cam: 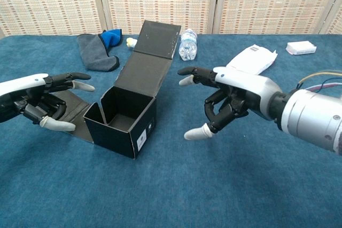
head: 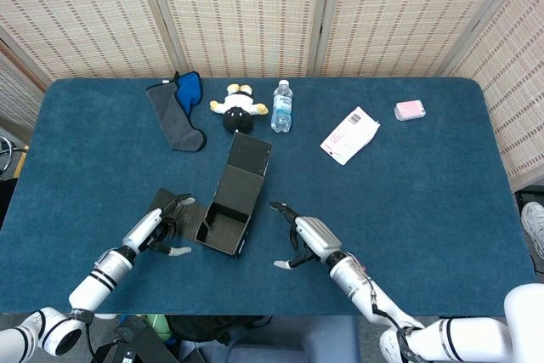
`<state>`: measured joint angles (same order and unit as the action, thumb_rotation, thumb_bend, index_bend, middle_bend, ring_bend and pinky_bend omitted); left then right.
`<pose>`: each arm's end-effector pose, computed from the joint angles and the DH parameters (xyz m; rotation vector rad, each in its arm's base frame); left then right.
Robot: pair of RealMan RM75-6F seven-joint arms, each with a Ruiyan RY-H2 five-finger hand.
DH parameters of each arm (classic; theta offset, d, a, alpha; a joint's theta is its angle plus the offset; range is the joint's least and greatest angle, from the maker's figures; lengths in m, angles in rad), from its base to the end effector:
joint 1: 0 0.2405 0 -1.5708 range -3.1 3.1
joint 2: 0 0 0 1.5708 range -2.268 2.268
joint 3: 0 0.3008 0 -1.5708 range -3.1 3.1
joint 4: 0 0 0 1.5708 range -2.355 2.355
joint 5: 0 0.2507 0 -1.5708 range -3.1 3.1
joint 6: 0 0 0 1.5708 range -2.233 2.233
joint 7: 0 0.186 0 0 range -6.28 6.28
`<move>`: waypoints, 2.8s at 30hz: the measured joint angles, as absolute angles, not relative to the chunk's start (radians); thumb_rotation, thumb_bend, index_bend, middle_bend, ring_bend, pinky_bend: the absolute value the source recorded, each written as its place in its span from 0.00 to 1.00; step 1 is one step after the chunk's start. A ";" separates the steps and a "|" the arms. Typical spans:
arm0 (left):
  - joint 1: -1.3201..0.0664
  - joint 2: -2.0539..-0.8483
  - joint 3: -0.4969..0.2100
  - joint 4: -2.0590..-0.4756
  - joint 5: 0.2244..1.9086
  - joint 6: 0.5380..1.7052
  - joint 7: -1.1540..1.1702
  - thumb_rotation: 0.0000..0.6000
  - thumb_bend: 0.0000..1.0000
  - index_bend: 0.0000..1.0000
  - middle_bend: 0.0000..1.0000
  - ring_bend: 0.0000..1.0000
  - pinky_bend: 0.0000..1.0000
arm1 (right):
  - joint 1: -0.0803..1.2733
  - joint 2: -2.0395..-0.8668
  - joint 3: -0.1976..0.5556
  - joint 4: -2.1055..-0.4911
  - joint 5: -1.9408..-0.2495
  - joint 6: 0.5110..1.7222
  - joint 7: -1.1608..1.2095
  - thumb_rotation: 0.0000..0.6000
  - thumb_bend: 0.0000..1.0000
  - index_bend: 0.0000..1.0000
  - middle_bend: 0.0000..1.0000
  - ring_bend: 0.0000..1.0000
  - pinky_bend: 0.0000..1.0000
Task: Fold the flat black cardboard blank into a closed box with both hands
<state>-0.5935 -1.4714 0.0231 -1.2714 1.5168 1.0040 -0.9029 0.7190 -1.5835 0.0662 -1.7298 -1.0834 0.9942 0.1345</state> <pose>-0.2844 0.3716 -0.0529 -1.5833 -1.8219 -1.2804 -0.1291 -0.3273 -0.1128 1.7483 -1.7427 1.2025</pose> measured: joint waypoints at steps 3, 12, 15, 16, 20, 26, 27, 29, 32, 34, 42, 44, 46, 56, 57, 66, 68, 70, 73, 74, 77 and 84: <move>-0.593 -1.468 0.021 -1.276 1.518 1.004 -0.901 1.00 0.09 0.06 0.13 0.68 0.84 | 0.710 -1.619 0.074 -1.728 -1.043 0.983 0.114 1.00 0.00 0.00 0.00 0.65 1.00; -0.581 -1.463 0.015 -1.275 1.518 1.020 -0.913 1.00 0.09 0.06 0.13 0.68 0.84 | 0.700 -1.754 0.125 -1.668 -0.950 0.973 0.077 1.00 0.00 0.00 0.00 0.65 1.00; -0.577 -1.465 0.014 -1.268 1.519 1.026 -0.922 1.00 0.09 0.06 0.13 0.68 0.84 | 0.698 -1.805 0.144 -1.632 -0.929 0.972 0.074 1.00 0.00 0.00 0.00 0.64 1.00; -0.577 -1.465 0.014 -1.266 1.520 1.026 -0.925 1.00 0.10 0.06 0.13 0.68 0.84 | 0.697 -1.820 0.151 -1.620 -0.924 0.972 0.074 1.00 0.00 0.00 0.00 0.64 1.00; -0.574 -1.465 0.015 -1.258 1.529 1.033 -0.943 1.00 0.09 0.06 0.13 0.68 0.84 | 0.697 -1.884 0.183 -1.564 -0.905 0.973 0.074 1.00 0.00 0.00 0.00 0.64 1.00; -0.570 -1.465 0.018 -1.243 1.538 1.041 -0.969 1.00 0.10 0.06 0.13 0.68 0.84 | 0.702 -1.971 0.225 -1.477 -0.892 0.969 0.070 1.00 0.00 0.00 0.00 0.64 1.00; -0.570 -1.465 0.018 -1.240 1.540 1.042 -0.973 1.00 0.10 0.06 0.13 0.68 0.84 | 0.704 -1.988 0.233 -1.461 -0.892 0.967 0.070 1.00 0.00 0.00 0.00 0.64 1.00; -0.569 -1.466 0.019 -1.234 1.543 1.045 -0.980 1.00 0.09 0.06 0.13 0.68 0.84 | 0.707 -2.013 0.243 -1.439 -0.893 0.965 0.068 1.00 0.00 0.00 0.00 0.64 1.00; -0.568 -1.466 0.022 -1.227 1.548 1.049 -0.992 1.00 0.09 0.06 0.13 0.68 0.84 | 0.710 -2.046 0.257 -1.413 -0.898 0.963 0.067 1.00 0.00 0.00 0.00 0.64 1.00; -0.567 -1.465 0.024 -1.223 1.551 1.050 -1.002 1.00 0.09 0.06 0.13 0.68 0.84 | 0.711 -2.066 0.263 -1.395 -0.900 0.963 0.065 1.00 0.00 0.00 0.00 0.63 1.00; -0.560 -1.469 0.031 -1.197 1.564 1.067 -1.040 1.00 0.09 0.06 0.13 0.68 0.84 | 0.723 -2.141 0.292 -1.290 -0.933 0.961 0.056 1.00 0.00 0.00 0.01 0.63 1.00; -0.558 -1.469 0.032 -1.192 1.565 1.071 -1.050 1.00 0.10 0.06 0.13 0.68 0.84 | 0.726 -2.156 0.299 -1.265 -0.950 0.962 0.060 1.00 0.00 0.00 0.03 0.63 1.00; -0.556 -1.467 0.032 -1.188 1.565 1.075 -1.057 1.00 0.09 0.06 0.13 0.68 0.84 | 0.728 -2.173 0.306 -1.235 -0.973 0.966 0.070 1.00 0.00 0.00 0.05 0.63 1.00; -0.556 -1.462 0.036 -1.185 1.568 1.072 -1.067 1.00 0.09 0.06 0.13 0.68 0.84 | 0.721 -2.190 0.328 -1.155 -1.054 0.972 0.113 1.00 0.00 0.00 0.06 0.63 1.00; -0.557 -1.462 0.036 -1.186 1.567 1.071 -1.066 1.00 0.09 0.06 0.13 0.68 0.84 | 0.720 -2.184 0.335 -1.152 -1.055 0.971 0.113 1.00 0.00 0.00 0.06 0.63 1.00; -0.562 -1.462 0.033 -1.198 1.563 1.060 -1.054 1.00 0.10 0.06 0.13 0.68 0.84 | 0.717 -2.168 0.357 -1.136 -1.066 0.950 0.121 1.00 0.01 0.00 0.13 0.63 1.00; -0.561 -1.460 0.034 -1.201 1.562 1.060 -1.051 1.00 0.09 0.06 0.13 0.68 0.84 | 0.718 -2.171 0.356 -1.126 -1.069 0.944 0.126 1.00 0.04 0.01 0.16 0.64 1.00; -0.560 -1.459 0.034 -1.202 1.560 1.058 -1.051 1.00 0.09 0.06 0.13 0.68 0.84 | 0.720 -2.175 0.356 -1.113 -1.074 0.939 0.131 1.00 0.09 0.05 0.18 0.65 1.00; -0.559 -1.458 0.034 -1.202 1.555 1.056 -1.052 1.00 0.09 0.06 0.13 0.68 0.84 | 0.725 -2.181 0.363 -1.095 -1.078 0.925 0.144 1.00 0.16 0.10 0.22 0.66 1.00; -0.558 -1.458 0.033 -1.201 1.554 1.056 -1.052 1.00 0.09 0.06 0.13 0.68 0.84 | 0.727 -2.182 0.364 -1.089 -1.080 0.922 0.145 1.00 0.18 0.11 0.23 0.66 1.00; -0.558 -1.459 0.033 -1.198 1.555 1.056 -1.054 1.00 0.09 0.06 0.13 0.68 0.84 | 0.737 -2.186 0.369 -1.069 -1.087 0.908 0.152 1.00 0.19 0.13 0.25 0.67 1.00; -0.556 -1.461 0.030 -1.191 1.551 1.057 -1.057 1.00 0.09 0.06 0.13 0.68 0.84 | 0.755 -2.193 0.376 -1.034 -1.109 0.887 0.174 1.00 0.22 0.24 0.33 0.70 1.00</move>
